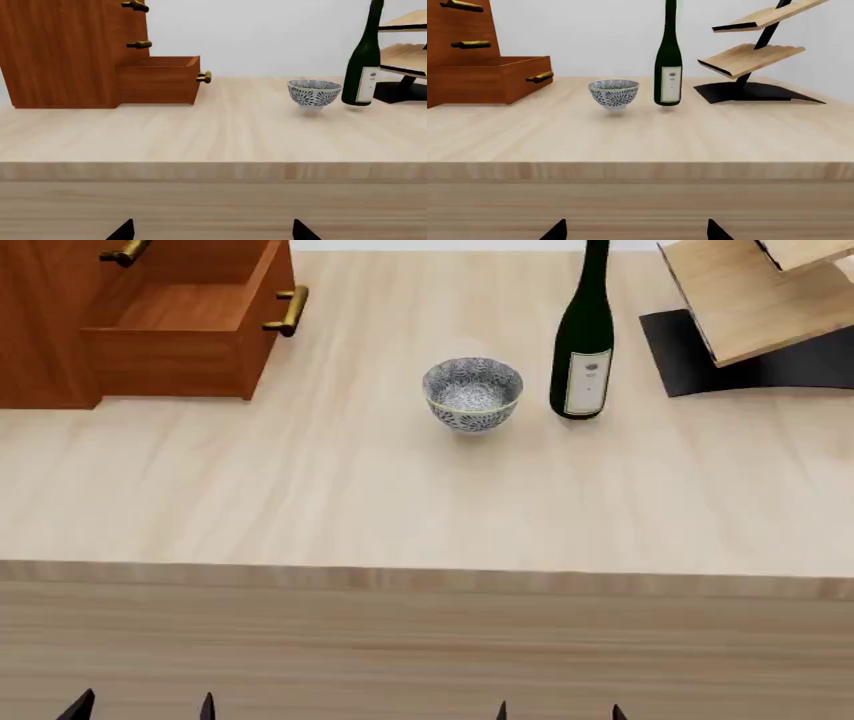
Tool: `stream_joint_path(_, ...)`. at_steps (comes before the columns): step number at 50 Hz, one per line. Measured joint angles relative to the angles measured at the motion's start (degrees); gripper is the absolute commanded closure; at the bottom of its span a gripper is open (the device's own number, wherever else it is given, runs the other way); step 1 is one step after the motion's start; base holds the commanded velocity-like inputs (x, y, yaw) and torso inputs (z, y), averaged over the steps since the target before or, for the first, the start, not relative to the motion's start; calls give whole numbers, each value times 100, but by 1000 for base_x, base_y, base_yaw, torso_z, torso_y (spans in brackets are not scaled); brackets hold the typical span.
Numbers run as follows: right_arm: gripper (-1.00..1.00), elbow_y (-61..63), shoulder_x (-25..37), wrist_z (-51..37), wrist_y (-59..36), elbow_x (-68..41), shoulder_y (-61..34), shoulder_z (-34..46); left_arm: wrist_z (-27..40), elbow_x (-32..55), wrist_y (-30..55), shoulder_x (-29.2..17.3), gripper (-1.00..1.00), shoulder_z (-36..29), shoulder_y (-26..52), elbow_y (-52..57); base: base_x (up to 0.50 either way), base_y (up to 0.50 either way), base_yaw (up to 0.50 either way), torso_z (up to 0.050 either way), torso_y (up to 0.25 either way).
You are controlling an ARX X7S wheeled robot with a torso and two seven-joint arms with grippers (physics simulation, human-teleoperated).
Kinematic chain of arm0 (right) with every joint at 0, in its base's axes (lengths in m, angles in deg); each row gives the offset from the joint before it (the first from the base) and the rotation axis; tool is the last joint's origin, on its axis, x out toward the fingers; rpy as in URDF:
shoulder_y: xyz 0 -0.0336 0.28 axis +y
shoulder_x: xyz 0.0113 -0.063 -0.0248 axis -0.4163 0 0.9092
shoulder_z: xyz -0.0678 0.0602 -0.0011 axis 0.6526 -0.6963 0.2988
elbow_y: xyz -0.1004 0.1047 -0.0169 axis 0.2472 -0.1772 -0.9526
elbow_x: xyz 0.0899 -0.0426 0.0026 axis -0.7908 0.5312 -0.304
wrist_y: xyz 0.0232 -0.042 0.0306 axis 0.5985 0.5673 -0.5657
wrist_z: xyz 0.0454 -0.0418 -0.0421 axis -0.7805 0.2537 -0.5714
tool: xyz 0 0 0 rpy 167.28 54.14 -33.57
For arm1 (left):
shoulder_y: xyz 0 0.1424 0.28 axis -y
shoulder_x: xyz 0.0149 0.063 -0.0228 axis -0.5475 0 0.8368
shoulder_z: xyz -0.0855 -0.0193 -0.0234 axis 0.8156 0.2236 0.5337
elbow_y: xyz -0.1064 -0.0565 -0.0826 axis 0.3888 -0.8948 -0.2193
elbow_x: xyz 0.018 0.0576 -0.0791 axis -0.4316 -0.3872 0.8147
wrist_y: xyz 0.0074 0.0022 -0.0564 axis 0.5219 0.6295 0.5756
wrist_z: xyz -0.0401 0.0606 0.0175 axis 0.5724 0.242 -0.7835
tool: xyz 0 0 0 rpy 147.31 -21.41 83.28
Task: Put the bowl in the bottom drawer of the cabinet.
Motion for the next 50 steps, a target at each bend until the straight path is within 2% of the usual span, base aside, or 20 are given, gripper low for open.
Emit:
stream_joint_path(11,-100,-98,109,-119,91,-134,-11,138,129,104,64,-136,-100,-185,24,90,0,0,0,3,0)
stream_joint_path(50,-100,-5,470,-529,184,-568,12,593,475,312,186,-536,-100,-728,59,433,0,0,0,50,0)
